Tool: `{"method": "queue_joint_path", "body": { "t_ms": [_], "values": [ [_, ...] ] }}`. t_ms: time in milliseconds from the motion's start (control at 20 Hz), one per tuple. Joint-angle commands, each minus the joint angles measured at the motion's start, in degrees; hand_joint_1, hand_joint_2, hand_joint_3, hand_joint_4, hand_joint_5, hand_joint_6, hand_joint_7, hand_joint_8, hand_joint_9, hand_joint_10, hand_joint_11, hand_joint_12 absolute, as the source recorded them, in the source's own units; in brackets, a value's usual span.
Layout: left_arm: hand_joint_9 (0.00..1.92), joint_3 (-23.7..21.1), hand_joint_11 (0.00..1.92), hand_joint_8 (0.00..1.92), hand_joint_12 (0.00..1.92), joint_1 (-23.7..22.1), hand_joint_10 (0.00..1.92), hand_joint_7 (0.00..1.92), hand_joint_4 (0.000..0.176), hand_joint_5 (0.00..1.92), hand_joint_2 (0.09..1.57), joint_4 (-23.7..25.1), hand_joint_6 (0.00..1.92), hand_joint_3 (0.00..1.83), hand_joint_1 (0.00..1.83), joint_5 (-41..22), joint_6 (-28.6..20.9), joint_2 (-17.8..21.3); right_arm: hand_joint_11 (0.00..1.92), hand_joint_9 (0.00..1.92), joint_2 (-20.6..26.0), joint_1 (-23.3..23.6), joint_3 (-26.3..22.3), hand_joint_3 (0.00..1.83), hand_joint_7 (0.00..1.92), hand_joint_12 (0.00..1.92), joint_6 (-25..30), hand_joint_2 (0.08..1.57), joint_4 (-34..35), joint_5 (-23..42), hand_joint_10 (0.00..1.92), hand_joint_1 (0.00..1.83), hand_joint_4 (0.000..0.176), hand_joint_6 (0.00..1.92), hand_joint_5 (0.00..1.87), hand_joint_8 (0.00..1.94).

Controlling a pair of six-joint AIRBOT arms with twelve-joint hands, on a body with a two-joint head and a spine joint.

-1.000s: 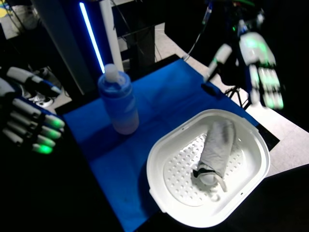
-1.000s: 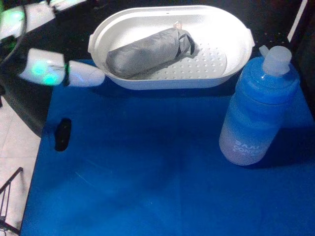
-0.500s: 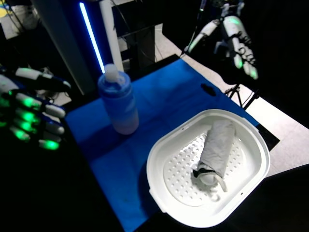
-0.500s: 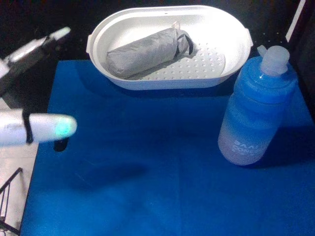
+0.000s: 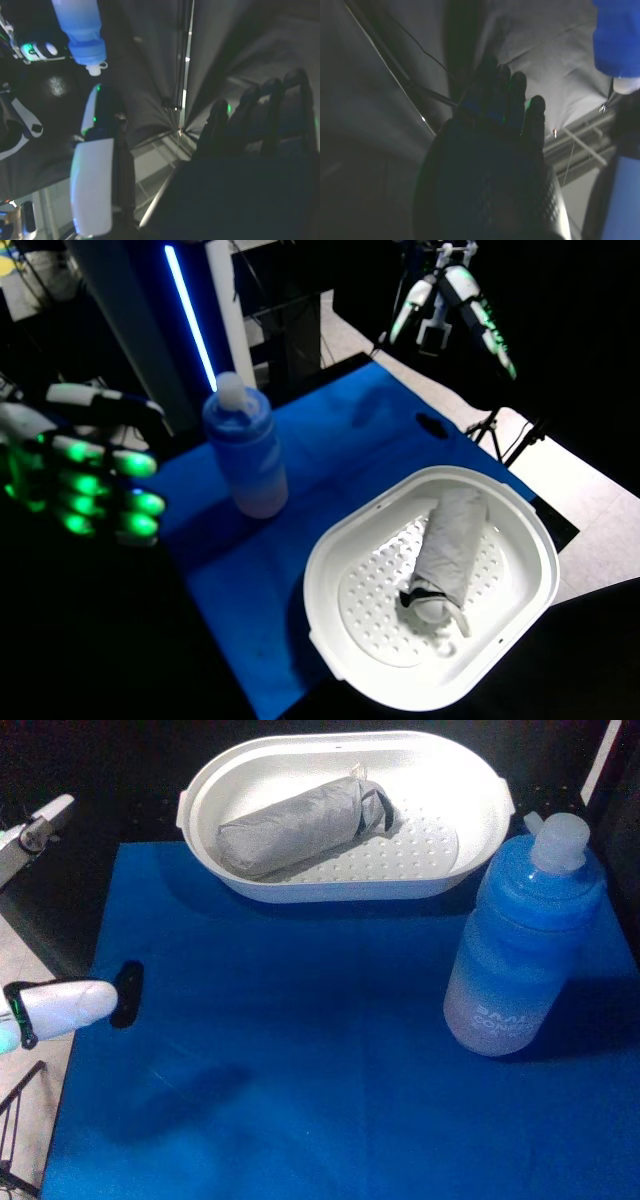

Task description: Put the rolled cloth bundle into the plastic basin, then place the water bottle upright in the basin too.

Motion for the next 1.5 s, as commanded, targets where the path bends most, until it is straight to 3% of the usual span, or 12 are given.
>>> {"method": "queue_joint_path", "body": {
  "t_ms": [0, 100, 200, 300, 550, 650, 1100, 1150, 1200, 1300, 1450],
  "values": [
    [0.00, 0.0, 0.00, 0.00, 0.00, 0.0, 0.00, 0.00, 0.176, 0.00, 0.86, -0.3, 0.00, 0.00, 0.62, -7.3, -0.4, -0.3, 0.00, 0.16, -0.3, 0.8, 0.3, 0.00, 0.20, 0.44, 1.1, 1.08, -0.9, 5.4, 0.00, 0.82, 0.175, 0.00, 0.08, 0.00],
    [0.00, 0.0, 0.00, 0.00, 0.00, 0.0, 0.00, 0.00, 0.176, 0.01, 0.87, -0.5, 0.00, 0.00, 0.62, -7.2, -0.4, -0.4, 0.00, 0.16, -0.7, 4.3, 0.9, 0.00, 0.19, 0.43, 1.9, 1.08, -3.4, 3.0, 0.00, 0.82, 0.172, 0.00, 0.07, 0.00],
    [0.00, 0.0, 0.00, 0.00, 0.00, 0.3, 0.00, 0.00, 0.176, 0.01, 0.88, -0.6, 0.00, 0.00, 0.58, -7.2, -0.5, -0.6, 0.00, 0.10, -1.3, 5.6, 1.1, 0.00, 0.20, 0.37, 1.9, 1.06, -5.1, 1.7, 0.00, 0.73, 0.152, 0.00, 0.04, 0.00],
    [0.00, 0.0, 0.00, 0.00, 0.00, 0.3, 0.00, 0.00, 0.176, 0.02, 0.88, -0.6, 0.00, 0.00, 0.56, -6.9, -0.5, -0.7, 0.00, 0.08, -2.0, 5.9, 1.2, 0.00, 0.18, 0.29, 2.4, 1.06, -5.7, 1.7, 0.00, 0.76, 0.154, 0.00, 0.05, 0.00],
    [0.00, 0.0, 0.00, 0.00, 0.00, 0.4, 0.00, 0.00, 0.176, 0.04, 0.88, -0.7, 0.01, 0.00, 0.58, -6.6, -1.0, -1.3, 0.00, 0.11, -3.5, 7.8, 2.2, 0.00, 0.20, 0.42, 2.4, 1.04, -6.3, 1.7, 0.00, 0.77, 0.162, 0.00, 0.05, 0.00],
    [0.00, 0.0, 0.00, 0.00, 0.00, 0.4, 0.00, 0.00, 0.176, 0.05, 0.88, -0.7, 0.01, 0.00, 0.61, -6.4, -1.2, -1.6, 0.00, 0.13, -3.9, 8.7, 2.8, 0.00, 0.20, 0.48, 2.4, 1.03, -6.7, 1.6, 0.01, 0.76, 0.176, 0.00, 0.05, 0.00],
    [0.00, -0.1, 0.00, 0.00, 0.00, 1.5, 0.00, 0.00, 0.172, 0.01, 0.88, -0.7, 0.00, 0.00, 0.60, -7.2, -2.2, -2.2, 0.00, 0.12, -7.4, 14.9, 6.4, 0.01, 0.21, 0.47, 2.4, 1.02, -8.0, -3.5, 0.00, 0.80, 0.175, 0.00, 0.07, 0.00],
    [0.00, -0.1, 0.00, 0.00, 0.00, 1.5, 0.00, 0.00, 0.169, 0.01, 0.88, -0.7, 0.00, 0.00, 0.59, -7.2, -2.3, -2.3, 0.00, 0.12, -7.7, 15.1, 6.6, 0.00, 0.20, 0.46, 2.4, 1.02, -8.0, -3.7, 0.00, 0.82, 0.172, 0.00, 0.08, 0.00],
    [0.00, -0.1, 0.00, 0.00, 0.00, 1.5, 0.00, 0.00, 0.153, 0.01, 0.88, -0.7, 0.00, 0.00, 0.59, -7.2, -2.3, -2.4, 0.00, 0.12, -8.1, 15.3, 6.9, 0.00, 0.21, 0.49, 2.5, 1.02, -8.0, -3.9, 0.00, 0.80, 0.168, 0.00, 0.07, 0.00],
    [0.00, -0.1, 0.00, 0.00, 0.00, 1.6, 0.00, 0.00, 0.162, 0.01, 0.90, -0.8, 0.00, 0.00, 0.61, -7.2, -2.3, -2.5, 0.00, 0.13, -9.5, 15.7, 8.3, 0.00, 0.22, 0.60, 4.3, 1.02, -8.0, -4.8, 0.00, 0.81, 0.160, 0.00, 0.08, 0.00],
    [0.00, -0.1, 0.00, 0.00, 0.00, 1.7, 0.00, 0.00, 0.151, 0.01, 0.89, -0.8, 0.00, 0.00, 0.60, -7.2, -2.6, -2.8, 0.00, 0.15, -11.2, 16.3, 10.1, 0.01, 0.23, 0.63, 6.2, 1.06, -8.0, -6.8, 0.01, 0.88, 0.171, 0.00, 0.10, 0.00]
  ]
}}
